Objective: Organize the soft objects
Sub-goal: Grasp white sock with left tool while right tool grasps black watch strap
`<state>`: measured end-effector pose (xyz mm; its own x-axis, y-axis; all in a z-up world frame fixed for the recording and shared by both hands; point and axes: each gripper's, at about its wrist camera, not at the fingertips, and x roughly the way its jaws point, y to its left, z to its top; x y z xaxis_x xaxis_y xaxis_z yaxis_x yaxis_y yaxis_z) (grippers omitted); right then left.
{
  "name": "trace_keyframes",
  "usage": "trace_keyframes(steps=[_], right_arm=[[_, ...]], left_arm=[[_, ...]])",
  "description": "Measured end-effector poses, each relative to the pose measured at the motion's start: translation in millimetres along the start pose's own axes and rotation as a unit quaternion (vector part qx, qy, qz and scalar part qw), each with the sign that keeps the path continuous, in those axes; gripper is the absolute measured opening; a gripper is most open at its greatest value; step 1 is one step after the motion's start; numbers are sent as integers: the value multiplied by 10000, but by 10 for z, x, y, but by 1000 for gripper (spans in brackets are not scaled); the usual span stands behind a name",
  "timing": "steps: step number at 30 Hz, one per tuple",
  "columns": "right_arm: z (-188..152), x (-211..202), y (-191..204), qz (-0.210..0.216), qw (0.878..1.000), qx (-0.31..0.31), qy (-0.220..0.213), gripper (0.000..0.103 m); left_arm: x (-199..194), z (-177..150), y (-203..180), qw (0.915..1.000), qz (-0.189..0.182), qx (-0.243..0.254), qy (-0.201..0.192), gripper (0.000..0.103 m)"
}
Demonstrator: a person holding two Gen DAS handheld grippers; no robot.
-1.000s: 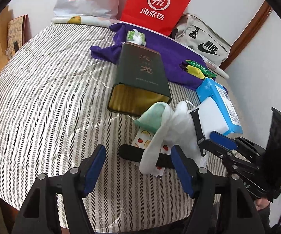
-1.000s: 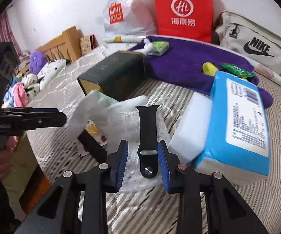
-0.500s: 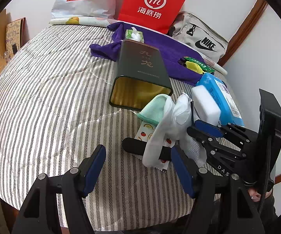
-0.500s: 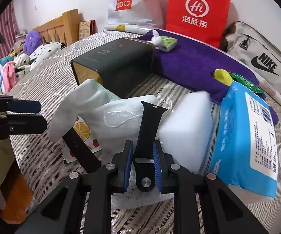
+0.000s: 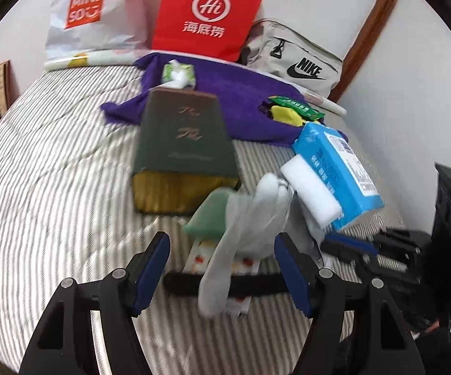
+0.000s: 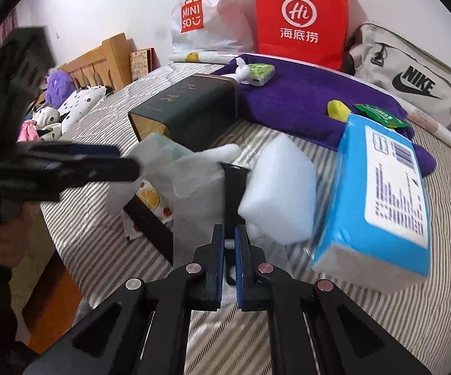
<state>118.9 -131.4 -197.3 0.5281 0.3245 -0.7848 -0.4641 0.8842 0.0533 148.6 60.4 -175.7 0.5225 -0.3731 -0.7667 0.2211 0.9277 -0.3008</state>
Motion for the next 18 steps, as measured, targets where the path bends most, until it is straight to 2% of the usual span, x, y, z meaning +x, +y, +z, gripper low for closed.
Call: trace_keyframes(steps=[5,9,12,18], right_arm=[[-91,-46,-21,29,10000,54,69,7],[-87,-46,-17,215,9997,112,6,7],[-58,41,-21,254,9996,148,53,8],[-27,216,-25,308,9989,302,174,8]], left_arm=[[161,103,-55,9997,206,25,-129,65],[232,121,-70,9999,136,-9,-100,37],[211,104,-43,9999,74,-67,-97,23],[53,30,94,9994,-64,-330,-115,15]])
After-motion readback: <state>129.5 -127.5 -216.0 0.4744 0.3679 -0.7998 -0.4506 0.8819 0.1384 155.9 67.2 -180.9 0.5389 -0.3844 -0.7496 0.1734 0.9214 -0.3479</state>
